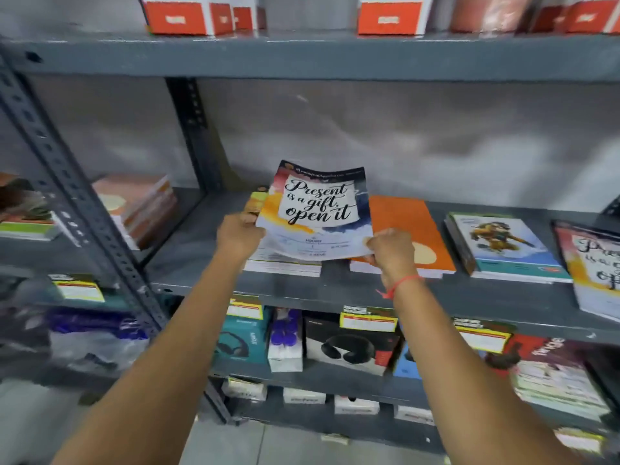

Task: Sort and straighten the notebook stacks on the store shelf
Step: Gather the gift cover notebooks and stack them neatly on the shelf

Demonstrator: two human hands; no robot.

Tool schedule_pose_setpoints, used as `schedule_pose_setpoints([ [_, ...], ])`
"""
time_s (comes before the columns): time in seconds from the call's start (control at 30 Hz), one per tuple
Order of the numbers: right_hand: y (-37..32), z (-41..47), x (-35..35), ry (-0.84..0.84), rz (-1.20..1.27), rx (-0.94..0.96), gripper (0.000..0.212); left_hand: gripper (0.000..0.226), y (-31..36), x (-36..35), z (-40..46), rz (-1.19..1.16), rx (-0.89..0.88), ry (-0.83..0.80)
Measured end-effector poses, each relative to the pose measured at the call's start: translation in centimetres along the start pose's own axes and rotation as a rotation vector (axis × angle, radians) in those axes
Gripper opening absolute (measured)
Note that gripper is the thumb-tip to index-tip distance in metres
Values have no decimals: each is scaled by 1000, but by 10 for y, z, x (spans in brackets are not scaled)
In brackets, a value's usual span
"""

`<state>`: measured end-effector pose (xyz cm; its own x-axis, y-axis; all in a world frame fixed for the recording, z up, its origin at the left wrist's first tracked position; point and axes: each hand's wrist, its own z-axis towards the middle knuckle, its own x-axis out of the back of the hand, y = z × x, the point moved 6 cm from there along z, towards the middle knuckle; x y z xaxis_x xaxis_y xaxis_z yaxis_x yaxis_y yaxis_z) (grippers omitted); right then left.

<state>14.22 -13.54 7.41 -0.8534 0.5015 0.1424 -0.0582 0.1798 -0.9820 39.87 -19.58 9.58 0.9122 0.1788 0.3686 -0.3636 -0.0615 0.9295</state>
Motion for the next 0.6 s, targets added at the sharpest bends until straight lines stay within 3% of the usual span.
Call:
schedule_pose_setpoints([
  [0.43,30,10,-88,-66,-133,-49,34,8,-63,30,53,33,-11,-71],
  [0.6,39,11,-98,-26,-212,-41,34,20,-79,33,62,149,28,-63],
])
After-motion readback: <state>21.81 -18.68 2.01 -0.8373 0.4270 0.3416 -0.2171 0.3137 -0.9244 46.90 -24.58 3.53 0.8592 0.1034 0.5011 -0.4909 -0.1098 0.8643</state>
